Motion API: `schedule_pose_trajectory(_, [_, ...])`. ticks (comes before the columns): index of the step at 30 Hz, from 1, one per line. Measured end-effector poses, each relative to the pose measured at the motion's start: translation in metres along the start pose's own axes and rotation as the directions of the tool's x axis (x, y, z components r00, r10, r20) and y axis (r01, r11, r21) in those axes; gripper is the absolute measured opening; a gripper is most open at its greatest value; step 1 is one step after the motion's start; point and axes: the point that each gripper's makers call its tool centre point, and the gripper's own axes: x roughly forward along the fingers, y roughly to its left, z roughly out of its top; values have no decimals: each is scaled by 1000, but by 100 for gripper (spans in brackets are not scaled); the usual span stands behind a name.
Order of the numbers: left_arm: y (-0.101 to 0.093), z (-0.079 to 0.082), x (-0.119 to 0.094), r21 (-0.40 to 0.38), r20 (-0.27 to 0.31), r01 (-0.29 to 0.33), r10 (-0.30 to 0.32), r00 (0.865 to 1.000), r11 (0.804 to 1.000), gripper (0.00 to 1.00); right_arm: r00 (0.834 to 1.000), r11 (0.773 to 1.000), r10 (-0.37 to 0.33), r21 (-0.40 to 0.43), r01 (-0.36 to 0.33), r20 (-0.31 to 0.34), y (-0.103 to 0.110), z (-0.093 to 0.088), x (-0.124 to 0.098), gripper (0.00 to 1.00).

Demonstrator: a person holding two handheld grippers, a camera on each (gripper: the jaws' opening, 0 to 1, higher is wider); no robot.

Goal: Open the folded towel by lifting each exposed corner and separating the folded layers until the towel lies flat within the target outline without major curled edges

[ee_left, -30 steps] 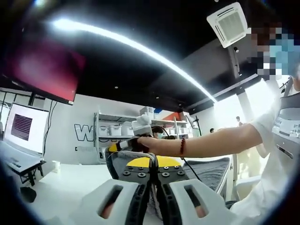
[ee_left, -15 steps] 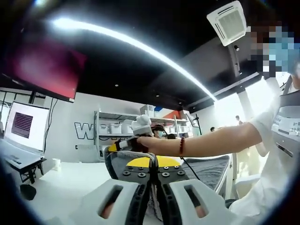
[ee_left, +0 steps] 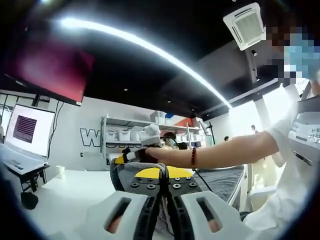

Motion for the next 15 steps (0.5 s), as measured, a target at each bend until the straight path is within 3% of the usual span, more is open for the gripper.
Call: schedule_pose_trajectory(15, [2,-15,-5,-30,-18,-5,5,1000,1000,1,999,1000,-5,24,6,-31,-6,-19,11,0])
